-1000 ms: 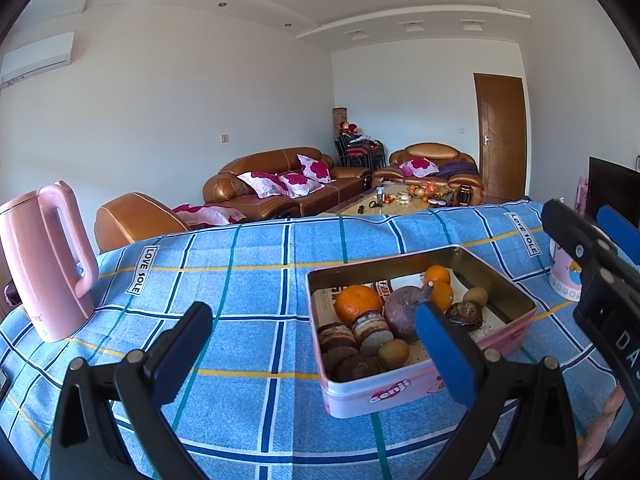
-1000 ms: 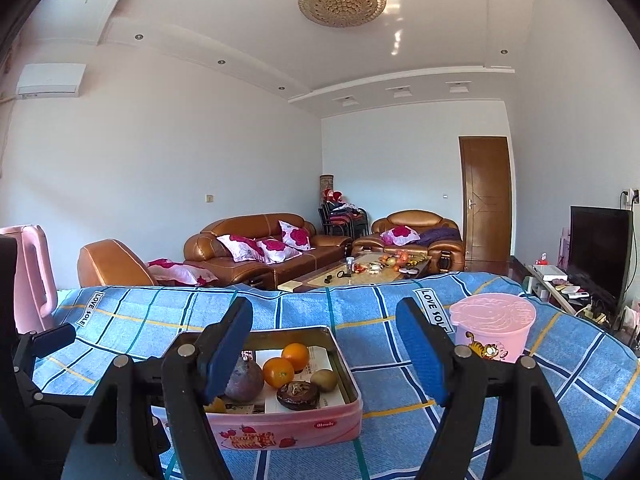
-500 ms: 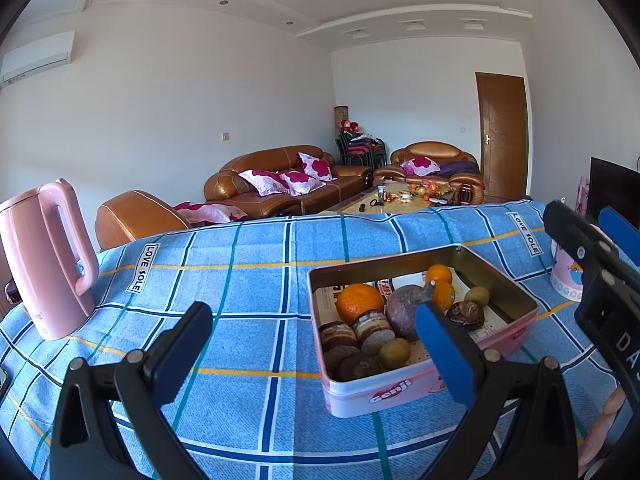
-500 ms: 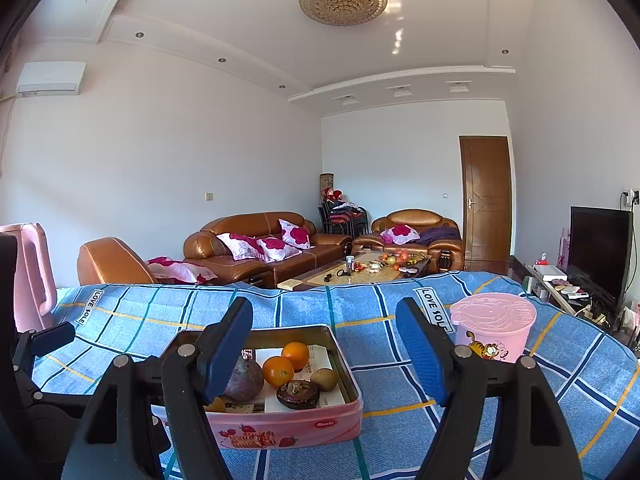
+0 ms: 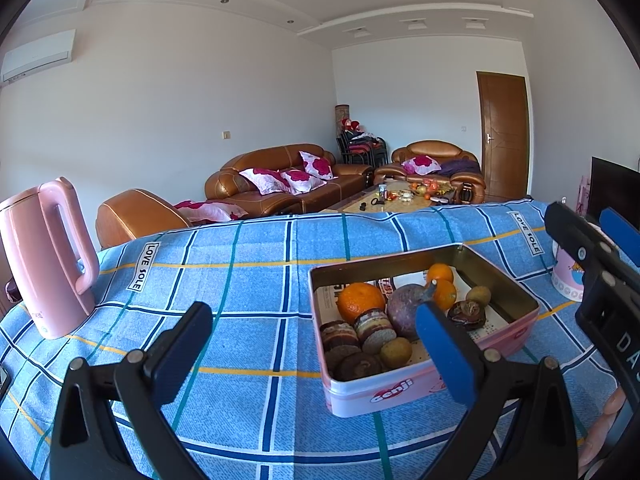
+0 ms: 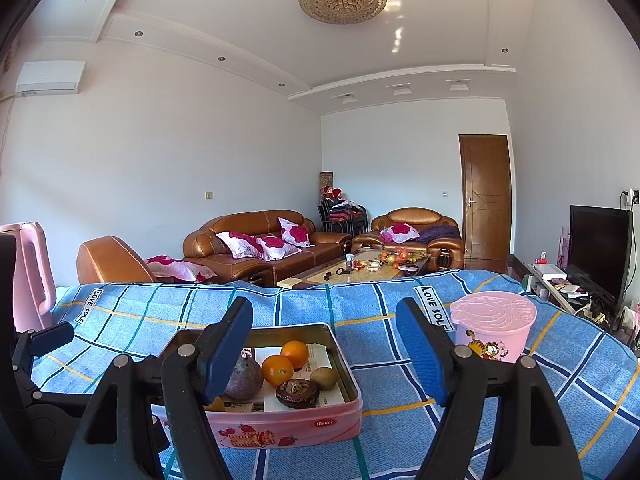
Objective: Organize fruits
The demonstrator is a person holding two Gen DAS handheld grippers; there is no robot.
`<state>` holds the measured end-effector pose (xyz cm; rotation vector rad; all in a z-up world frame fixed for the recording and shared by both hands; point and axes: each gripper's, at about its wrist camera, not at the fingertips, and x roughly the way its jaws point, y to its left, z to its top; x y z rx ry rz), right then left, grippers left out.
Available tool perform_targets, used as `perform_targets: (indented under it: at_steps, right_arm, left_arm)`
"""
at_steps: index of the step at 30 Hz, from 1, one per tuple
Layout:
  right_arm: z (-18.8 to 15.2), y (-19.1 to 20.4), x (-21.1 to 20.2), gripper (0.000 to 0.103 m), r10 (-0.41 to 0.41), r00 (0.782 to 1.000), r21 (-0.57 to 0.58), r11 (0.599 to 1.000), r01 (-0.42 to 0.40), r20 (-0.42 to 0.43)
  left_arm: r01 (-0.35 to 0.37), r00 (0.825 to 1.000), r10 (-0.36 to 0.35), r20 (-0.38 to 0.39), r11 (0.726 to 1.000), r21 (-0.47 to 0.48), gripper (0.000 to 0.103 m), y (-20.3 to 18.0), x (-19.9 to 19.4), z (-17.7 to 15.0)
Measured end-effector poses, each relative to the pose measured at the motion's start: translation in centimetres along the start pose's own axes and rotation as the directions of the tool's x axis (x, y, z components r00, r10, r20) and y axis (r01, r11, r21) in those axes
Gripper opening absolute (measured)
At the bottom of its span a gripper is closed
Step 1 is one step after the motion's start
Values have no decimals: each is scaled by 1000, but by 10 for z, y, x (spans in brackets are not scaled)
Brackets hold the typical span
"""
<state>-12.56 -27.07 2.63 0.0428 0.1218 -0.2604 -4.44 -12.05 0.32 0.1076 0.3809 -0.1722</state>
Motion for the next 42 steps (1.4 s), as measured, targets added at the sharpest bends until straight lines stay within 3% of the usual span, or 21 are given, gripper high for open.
perform_targets:
  at_steps: [42]
  right_arm:
    - [-1,-1,5,76,-19,999,0,1000,19,-33]
  left_arm:
    - [-12,999,12,-42,1000,-9,103,0,6,-1]
